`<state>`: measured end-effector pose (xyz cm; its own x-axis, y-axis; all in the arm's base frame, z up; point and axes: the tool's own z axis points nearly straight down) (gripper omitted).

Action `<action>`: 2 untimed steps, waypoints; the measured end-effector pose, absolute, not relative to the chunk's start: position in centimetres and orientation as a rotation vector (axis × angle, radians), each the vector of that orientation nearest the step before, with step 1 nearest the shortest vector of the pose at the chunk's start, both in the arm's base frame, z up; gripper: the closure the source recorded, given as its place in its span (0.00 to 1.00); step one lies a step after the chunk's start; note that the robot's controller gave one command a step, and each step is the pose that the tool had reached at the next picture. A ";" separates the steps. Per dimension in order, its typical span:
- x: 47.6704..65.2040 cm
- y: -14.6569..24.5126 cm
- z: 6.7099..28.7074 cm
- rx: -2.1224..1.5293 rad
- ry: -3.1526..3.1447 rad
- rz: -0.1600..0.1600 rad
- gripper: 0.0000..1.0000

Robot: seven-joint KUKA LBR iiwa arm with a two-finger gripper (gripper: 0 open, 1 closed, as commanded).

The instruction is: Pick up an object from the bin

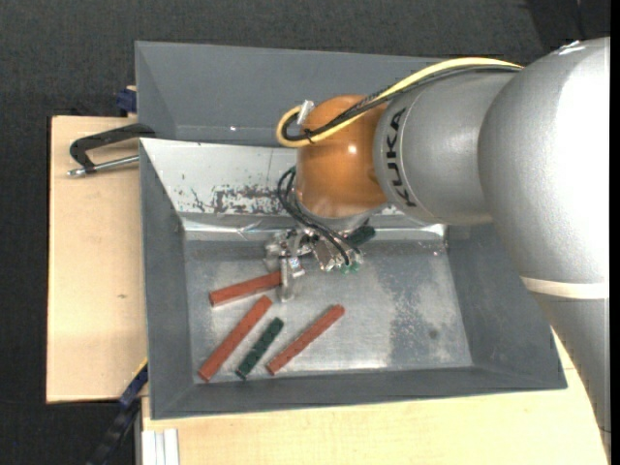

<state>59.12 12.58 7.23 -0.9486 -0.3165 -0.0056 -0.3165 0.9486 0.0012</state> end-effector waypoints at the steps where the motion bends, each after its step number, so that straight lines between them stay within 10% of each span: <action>1: 59.4 12.0 7.3 -0.715 3.051 0.007 1.00; 2: 58.7 10.4 22.0 -0.733 3.046 0.002 1.00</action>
Offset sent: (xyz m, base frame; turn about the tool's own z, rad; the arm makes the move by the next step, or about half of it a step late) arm -0.0057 -0.0227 0.1451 -0.1508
